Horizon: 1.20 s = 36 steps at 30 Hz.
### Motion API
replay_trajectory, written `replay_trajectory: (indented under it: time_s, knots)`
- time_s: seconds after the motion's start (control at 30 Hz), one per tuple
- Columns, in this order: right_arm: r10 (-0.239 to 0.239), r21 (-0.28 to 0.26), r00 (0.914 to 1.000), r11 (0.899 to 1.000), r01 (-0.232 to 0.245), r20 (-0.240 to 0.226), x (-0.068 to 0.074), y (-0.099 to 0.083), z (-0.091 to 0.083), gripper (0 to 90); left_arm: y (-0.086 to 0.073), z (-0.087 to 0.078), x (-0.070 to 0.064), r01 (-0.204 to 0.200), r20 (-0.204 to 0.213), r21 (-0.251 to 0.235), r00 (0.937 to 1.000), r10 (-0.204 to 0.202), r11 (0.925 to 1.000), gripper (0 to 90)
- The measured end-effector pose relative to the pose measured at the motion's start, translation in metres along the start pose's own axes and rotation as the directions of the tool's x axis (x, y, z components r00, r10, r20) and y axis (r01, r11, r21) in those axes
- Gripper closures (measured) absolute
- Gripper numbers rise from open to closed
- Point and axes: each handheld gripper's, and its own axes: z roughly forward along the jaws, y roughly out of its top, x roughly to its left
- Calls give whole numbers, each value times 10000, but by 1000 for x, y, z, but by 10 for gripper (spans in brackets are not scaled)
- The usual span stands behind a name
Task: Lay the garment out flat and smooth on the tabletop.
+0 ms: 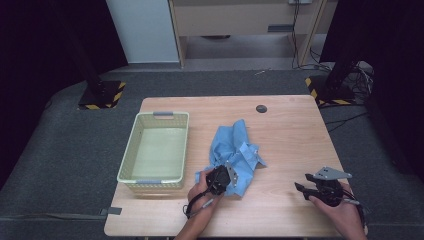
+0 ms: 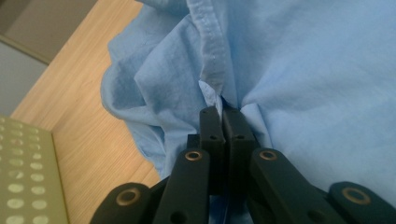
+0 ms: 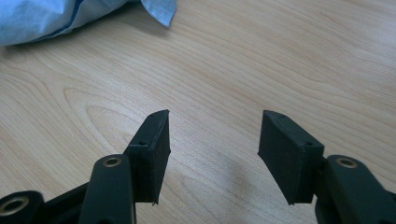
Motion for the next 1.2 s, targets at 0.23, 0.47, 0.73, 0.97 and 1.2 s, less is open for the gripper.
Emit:
replay_trajectory:
  time_s: [0.23,0.47,0.73,0.97,1.2]
  knots:
    - [82,-9,10000,10000,-82,33,-2,-1,-1,432,8,-7,-24,-980,298,-778,9945,1006,9921,889]
    - [69,-34,10000,10000,-68,12,-2,0,-2,436,16,-14,-37,-1441,1053,-1311,9818,1583,9808,887]
    - [-117,84,9999,9999,117,-82,4,0,3,438,16,-3,-20,-1106,1530,-1600,9789,1353,9809,856]
    - [-164,169,9998,9997,165,-85,5,1,7,428,23,-18,2,988,1928,-1636,9790,-664,9816,529]
    - [-313,168,9994,9994,315,-127,8,3,7,422,50,-42,-1,1407,2542,-2556,9643,-739,9565,384]
